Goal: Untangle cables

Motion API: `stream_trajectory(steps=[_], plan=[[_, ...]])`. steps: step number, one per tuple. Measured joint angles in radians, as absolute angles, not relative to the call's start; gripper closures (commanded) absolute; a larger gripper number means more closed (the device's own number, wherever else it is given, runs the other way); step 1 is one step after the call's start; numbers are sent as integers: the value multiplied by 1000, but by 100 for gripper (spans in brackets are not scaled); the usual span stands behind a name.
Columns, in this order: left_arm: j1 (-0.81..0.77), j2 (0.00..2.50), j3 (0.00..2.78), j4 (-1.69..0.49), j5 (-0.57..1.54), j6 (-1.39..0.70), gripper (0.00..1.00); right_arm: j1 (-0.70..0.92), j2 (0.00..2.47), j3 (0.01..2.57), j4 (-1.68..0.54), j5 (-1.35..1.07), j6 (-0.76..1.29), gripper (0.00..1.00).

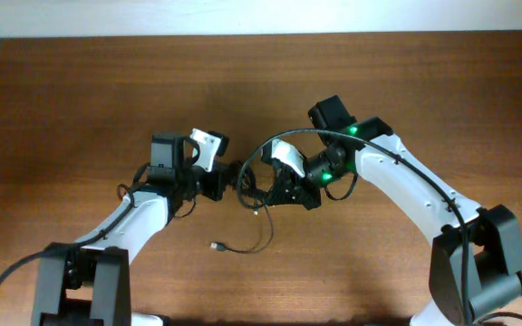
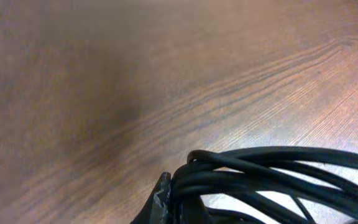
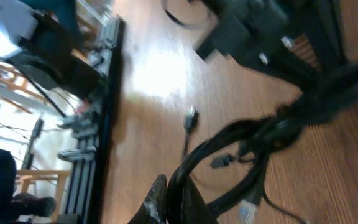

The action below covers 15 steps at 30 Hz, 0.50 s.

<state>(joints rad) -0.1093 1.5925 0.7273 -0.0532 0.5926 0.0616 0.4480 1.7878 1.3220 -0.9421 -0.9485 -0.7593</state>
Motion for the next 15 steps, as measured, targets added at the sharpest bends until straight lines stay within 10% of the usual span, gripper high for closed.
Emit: stream_trajectory(steps=[1, 2, 3, 7, 11, 15], plan=[[-104, 1599, 727, -69, 594, 56, 100, 453, 1785, 1322, -946, -901, -728, 77], [-99, 1603, 727, -75, 587, 53, 100, 456, 1782, 1322, -952, -849, -683, 37], [-94, 1604, 727, -81, 575, 41, 100, 458, 1779, 1323, -953, -801, -641, 26], [-56, 1608, 731, -216, 241, -308, 100, 463, 1760, 1324, -987, -683, -531, 2], [-52, 1610, 743, -312, 117, -619, 93, 463, 1758, 1324, -963, -651, -467, 1], [-62, 1610, 743, -322, 79, -682, 11, 463, 1758, 1324, -904, -650, -331, 1]])
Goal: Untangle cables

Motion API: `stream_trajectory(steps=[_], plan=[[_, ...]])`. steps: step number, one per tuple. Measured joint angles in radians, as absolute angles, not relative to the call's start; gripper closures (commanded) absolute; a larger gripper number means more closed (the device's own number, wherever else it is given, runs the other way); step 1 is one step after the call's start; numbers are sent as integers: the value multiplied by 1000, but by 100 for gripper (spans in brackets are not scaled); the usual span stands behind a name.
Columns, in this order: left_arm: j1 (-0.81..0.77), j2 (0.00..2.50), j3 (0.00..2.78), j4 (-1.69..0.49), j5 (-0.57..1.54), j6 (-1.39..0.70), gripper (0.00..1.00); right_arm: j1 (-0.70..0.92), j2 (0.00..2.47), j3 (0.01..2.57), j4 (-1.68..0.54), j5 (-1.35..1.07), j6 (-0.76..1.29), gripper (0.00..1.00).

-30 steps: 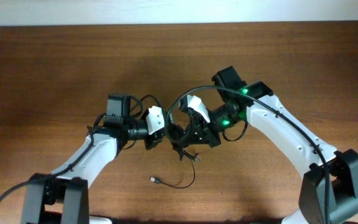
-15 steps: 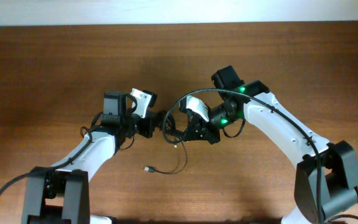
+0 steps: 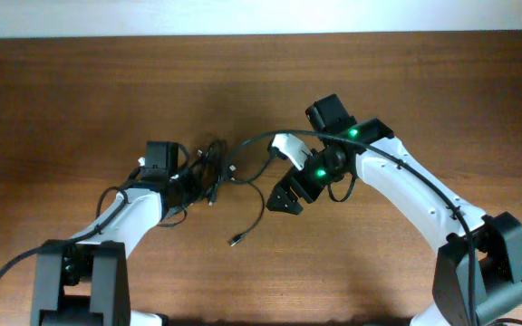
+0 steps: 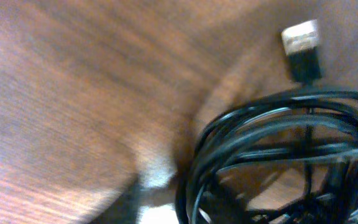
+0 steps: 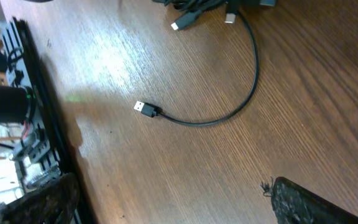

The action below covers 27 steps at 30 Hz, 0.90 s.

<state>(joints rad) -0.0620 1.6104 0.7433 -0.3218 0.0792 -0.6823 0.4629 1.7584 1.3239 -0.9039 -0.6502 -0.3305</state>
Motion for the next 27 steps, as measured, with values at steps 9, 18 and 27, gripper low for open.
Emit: stream_trajectory(steps=[9, 18, 27], plan=[[-78, 1734, 782, -70, -31, -701, 64, 463, 1758, 1324, -908, -650, -275, 1], [-77, 1744, 818, -186, -13, -647, 82, 463, 1757, 1324, -907, -650, -269, 1], [-83, 1737, 828, -209, 34, -541, 23, 463, 1757, 1324, -907, -651, -268, 2]])
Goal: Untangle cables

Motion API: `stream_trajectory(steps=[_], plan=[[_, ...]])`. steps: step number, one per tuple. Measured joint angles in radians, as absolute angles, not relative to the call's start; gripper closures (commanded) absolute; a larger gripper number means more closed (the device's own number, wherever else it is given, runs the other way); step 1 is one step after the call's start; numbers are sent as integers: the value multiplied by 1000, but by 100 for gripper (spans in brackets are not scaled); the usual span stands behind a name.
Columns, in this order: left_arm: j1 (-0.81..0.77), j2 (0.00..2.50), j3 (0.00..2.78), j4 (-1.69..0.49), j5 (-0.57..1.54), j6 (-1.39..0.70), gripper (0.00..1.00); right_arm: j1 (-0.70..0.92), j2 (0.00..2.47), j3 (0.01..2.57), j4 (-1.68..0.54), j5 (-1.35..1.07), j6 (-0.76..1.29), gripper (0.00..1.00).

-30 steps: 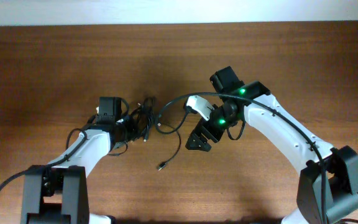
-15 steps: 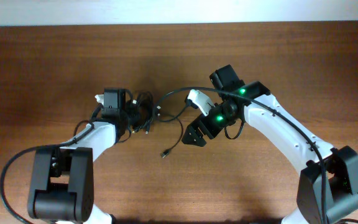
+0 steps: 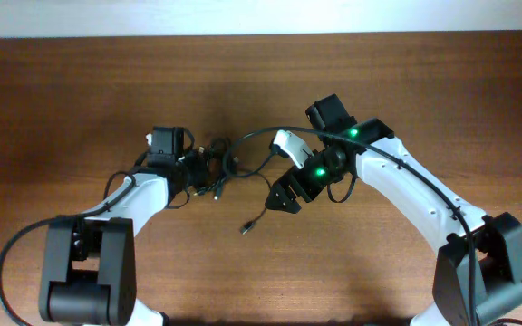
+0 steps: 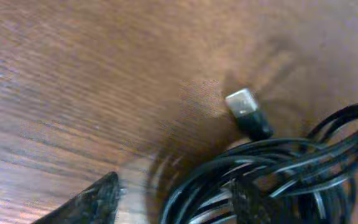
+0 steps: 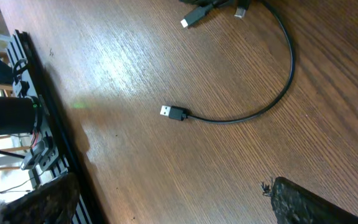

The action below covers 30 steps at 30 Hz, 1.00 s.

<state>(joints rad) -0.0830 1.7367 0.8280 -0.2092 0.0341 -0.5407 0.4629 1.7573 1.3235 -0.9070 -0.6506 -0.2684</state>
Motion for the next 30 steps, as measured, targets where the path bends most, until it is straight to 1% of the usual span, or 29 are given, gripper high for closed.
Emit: stream_trajectory(steps=[2, 4, 5, 6, 8, 9, 10, 11, 12, 13, 14, 17, 18, 20, 21, 29, 30], plan=[[-81, 1722, 849, -274, 44, -507, 12, 463, 1757, 1324, -905, -650, -269, 1], [-73, 1695, 864, -366, 44, -455, 7, 463, 1757, 1324, -904, -650, -269, 1], [-71, 1681, 864, -408, 45, -419, 7, 463, 1757, 1324, -902, -650, -269, 1], [-71, 1666, 860, -427, 46, -386, 9, 463, 1757, 1324, -904, -651, -268, 1], [-70, 1581, 859, -426, 45, -206, 22, 463, 1757, 1324, -904, -650, -268, 1], [-70, 1542, 860, -410, 45, -89, 25, 463, 1757, 1324, -904, -651, -268, 1], [-70, 1526, 861, -380, 45, 18, 39, 463, 1757, 1324, -904, -650, -269, 1], [-70, 1526, 862, -361, 45, 89, 42, 463, 1757, 1324, -904, -651, -269, 1], [-70, 1527, 862, -345, 44, 135, 43, 463, 1757, 1324, -903, -650, -268, 1], [-70, 1528, 862, -328, 45, 162, 37, 463, 1757, 1324, -903, -651, -269, 1], [-70, 1532, 862, -314, 44, 196, 34, 463, 1757, 1324, -904, -651, -268, 1], [-70, 1579, 862, -303, 45, 247, 30, 463, 1757, 1324, -896, -651, -268, 1], [-70, 1632, 862, -301, 61, 256, 30, 463, 1757, 1324, -891, -651, -268, 1], [-70, 1704, 861, -294, 75, 266, 32, 463, 1757, 1324, -886, -651, -269, 1], [-70, 1719, 861, -270, 71, 270, 36, 463, 1757, 1324, -884, -651, -268, 1], [-70, 1725, 862, -238, 95, 242, 22, 463, 1757, 1324, -884, -651, -269, 1], [-70, 1725, 862, -238, 105, 242, 22, 463, 1757, 1324, -884, -650, -268, 1]])
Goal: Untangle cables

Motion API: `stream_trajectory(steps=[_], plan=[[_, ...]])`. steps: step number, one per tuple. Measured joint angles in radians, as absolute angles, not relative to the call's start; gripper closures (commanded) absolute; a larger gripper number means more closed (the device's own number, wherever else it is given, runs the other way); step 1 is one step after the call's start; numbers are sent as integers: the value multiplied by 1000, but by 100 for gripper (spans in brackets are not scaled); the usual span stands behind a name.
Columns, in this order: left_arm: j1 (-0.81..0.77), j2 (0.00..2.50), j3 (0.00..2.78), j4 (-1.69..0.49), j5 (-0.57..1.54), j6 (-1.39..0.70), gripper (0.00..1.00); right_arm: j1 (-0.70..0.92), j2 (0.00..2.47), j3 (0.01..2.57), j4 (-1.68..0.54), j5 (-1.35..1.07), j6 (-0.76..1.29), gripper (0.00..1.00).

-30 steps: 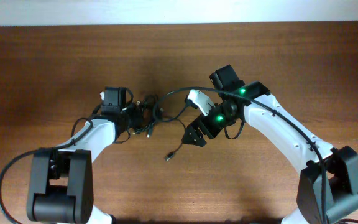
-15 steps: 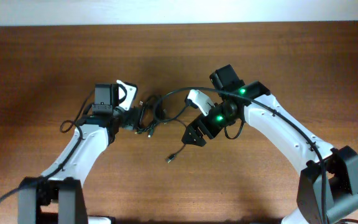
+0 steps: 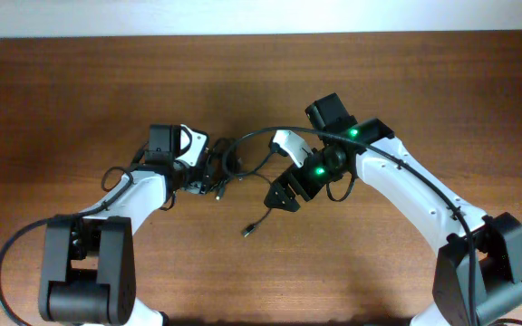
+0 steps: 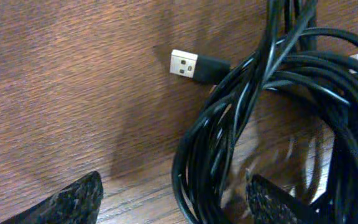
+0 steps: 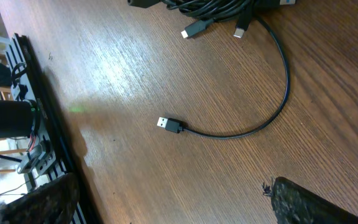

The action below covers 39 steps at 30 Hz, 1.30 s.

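Note:
A tangled bundle of black cables [image 3: 220, 163] lies on the wooden table; in the left wrist view its loops [image 4: 272, 93] fill the right half, with a USB plug [image 4: 188, 64] sticking out. My left gripper [image 3: 208, 174] [image 4: 173, 186] is open, low over the bundle's edge, with some loops between its fingers. One cable [image 5: 272, 106] arcs out of the bundle and ends in a USB plug [image 5: 169, 124] [image 3: 248, 232] on bare wood. My right gripper [image 3: 281, 197] [image 5: 174, 186] is open and holds nothing, above that loose cable.
The wooden table [image 3: 442, 81] stretches to a pale wall edge at the back. A black metal frame [image 5: 36, 118] runs along the table's side in the right wrist view. Two small plugs [image 5: 194, 28] hang out of the bundle toward the right gripper.
My left wrist has turned and shifted over the bundle, so the loops now lie between its open fingers. The right gripper and the loose cable have scarcely moved.
First both grippers were shut on the bundle, close together at mid table. Then the right gripper was open and apart, the bundle lay to the left with one cable trailing out. Later the left gripper was open at the bundle, and now it straddles the loops.

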<state>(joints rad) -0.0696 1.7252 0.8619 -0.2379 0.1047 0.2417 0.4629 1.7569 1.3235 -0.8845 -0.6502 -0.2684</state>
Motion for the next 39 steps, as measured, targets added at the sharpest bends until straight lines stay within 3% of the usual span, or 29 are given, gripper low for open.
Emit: stream_trajectory(steps=[8, 12, 16, 18, 20, 21, 29, 32, 34, 35, 38, 39], plan=[[56, 1724, 862, -249, 136, 156, 29, 463, 1757, 1323, -875, -650, -268, 1], [55, 1724, 862, -249, 155, 141, 53, 463, 1757, 1294, -864, -650, -268, 1], [55, 1724, 862, -237, 162, 137, 57, 463, 1757, 1246, -851, -651, -268, 2], [55, 1736, 863, -216, 163, 137, 66, 463, 1757, 1246, -851, -650, -268, 1], [56, 1800, 891, -169, 212, 137, 85, 463, 1757, 1245, -850, -651, -268, 1], [56, 1813, 897, -157, 229, 136, 100, 463, 1757, 1243, -851, -650, -265, 1], [59, 1827, 931, -211, 262, 104, 100, 463, 1757, 1243, -835, -651, -234, 1], [59, 1704, 914, -359, 262, 43, 100, 463, 1757, 1243, -831, -670, -187, 30], [59, 1579, 913, -426, 314, 33, 100, 463, 1757, 1241, -829, -724, -178, 67], [59, 1508, 913, -457, 374, 29, 100, 463, 1756, 1241, -825, -767, -179, 77], [59, 1438, 913, -475, 580, 37, 100, 463, 1756, 1241, -822, -859, -170, 90], [59, 1438, 913, -480, 629, 41, 100, 463, 1756, 1241, -821, -872, -163, 90]])
